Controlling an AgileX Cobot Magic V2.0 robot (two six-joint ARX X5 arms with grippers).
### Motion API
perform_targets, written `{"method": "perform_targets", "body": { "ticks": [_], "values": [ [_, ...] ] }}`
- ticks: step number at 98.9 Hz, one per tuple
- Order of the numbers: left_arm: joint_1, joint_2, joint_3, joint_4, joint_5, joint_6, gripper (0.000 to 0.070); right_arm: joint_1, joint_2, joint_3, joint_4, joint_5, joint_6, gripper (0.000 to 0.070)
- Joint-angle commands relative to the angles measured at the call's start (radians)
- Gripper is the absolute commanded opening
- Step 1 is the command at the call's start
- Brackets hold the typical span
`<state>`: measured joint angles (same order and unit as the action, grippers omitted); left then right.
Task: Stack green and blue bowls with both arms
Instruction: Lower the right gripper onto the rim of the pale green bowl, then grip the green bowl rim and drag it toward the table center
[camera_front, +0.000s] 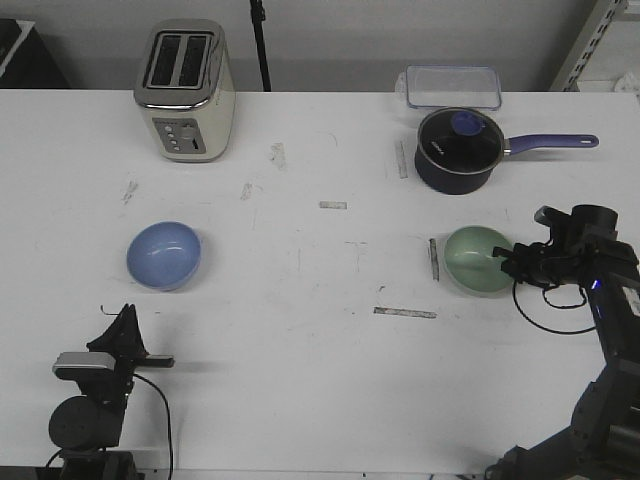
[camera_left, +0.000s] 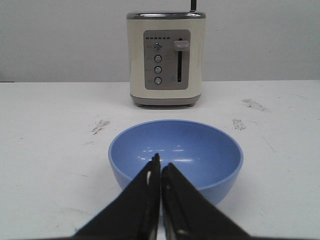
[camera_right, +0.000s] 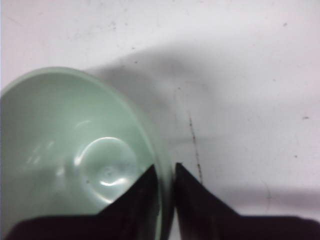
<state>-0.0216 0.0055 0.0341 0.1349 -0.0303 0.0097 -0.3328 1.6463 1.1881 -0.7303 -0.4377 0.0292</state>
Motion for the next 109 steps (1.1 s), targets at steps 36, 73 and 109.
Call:
{"method": "perform_targets", "body": {
  "ticks": [36,73,109],
  "values": [
    [0.002,-0.002,-0.023,0.017,0.0,0.008,0.0002,0.021,-0.084,0.016,0.0,-0.018,0.09,0.0003],
    [0.002,-0.002,-0.023,0.016,0.0,0.008,0.0002,0.3,-0.126,0.016,0.005,0.05,0.358,0.0003],
    [0.002,-0.002,-0.023,0.016,0.0,0.008,0.0002,0.737,-0.087,0.016,0.08,0.235,0.631,0.0003]
  ]
}}
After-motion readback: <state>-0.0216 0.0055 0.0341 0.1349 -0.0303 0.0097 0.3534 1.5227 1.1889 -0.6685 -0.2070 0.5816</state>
